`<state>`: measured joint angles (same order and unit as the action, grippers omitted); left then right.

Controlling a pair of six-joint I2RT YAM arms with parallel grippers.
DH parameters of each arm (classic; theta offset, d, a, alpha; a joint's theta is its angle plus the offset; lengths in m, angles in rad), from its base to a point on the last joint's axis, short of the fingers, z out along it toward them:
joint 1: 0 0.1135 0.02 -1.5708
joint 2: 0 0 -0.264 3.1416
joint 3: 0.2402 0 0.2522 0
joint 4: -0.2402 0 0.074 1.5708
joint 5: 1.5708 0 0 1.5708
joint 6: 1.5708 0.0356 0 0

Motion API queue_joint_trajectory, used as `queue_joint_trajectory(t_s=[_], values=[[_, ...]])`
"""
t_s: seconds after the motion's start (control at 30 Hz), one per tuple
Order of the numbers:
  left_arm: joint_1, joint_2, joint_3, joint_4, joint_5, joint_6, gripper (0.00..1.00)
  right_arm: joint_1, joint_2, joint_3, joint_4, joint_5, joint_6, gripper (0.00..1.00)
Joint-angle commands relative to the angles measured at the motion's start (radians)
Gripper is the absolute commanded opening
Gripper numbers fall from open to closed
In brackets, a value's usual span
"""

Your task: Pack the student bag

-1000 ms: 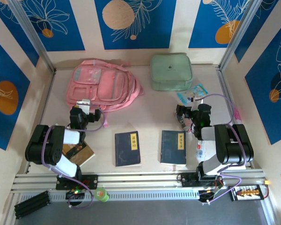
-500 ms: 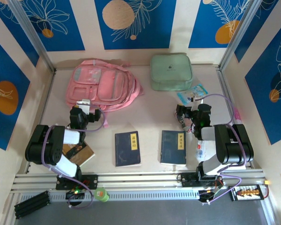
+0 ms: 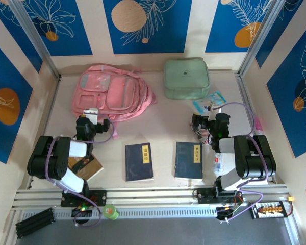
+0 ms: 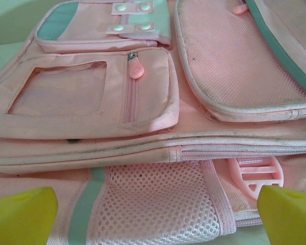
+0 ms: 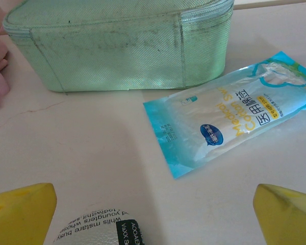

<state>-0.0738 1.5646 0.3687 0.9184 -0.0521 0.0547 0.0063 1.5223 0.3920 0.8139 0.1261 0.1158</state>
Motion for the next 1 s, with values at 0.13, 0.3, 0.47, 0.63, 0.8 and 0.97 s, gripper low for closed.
queue_joint_trajectory(t_s=[0.13,0.3,0.47,0.63,0.8,0.97], values=[[0.008,-0.004,0.004,0.023,0.009,-0.005,1.00,0.028,-0.029,-0.003,0.026,0.029,-0.035,0.99],[0.007,-0.113,-0.019,-0.024,-0.078,-0.033,1.00,0.095,-0.131,0.043,-0.129,0.141,-0.073,0.99],[0.005,-0.291,0.032,-0.242,-0.137,-0.068,1.00,0.155,-0.213,0.162,-0.356,0.259,-0.061,0.99],[0.006,-0.422,0.185,-0.573,-0.202,-0.331,1.00,0.241,-0.240,0.360,-0.678,0.365,0.079,0.99],[0.005,-0.336,0.434,-0.857,-0.012,-0.452,1.00,0.302,-0.185,0.498,-0.828,0.327,0.233,0.99],[-0.015,-0.156,0.596,-0.936,0.199,-0.580,1.00,0.307,-0.046,0.682,-1.002,0.104,0.388,0.99]])
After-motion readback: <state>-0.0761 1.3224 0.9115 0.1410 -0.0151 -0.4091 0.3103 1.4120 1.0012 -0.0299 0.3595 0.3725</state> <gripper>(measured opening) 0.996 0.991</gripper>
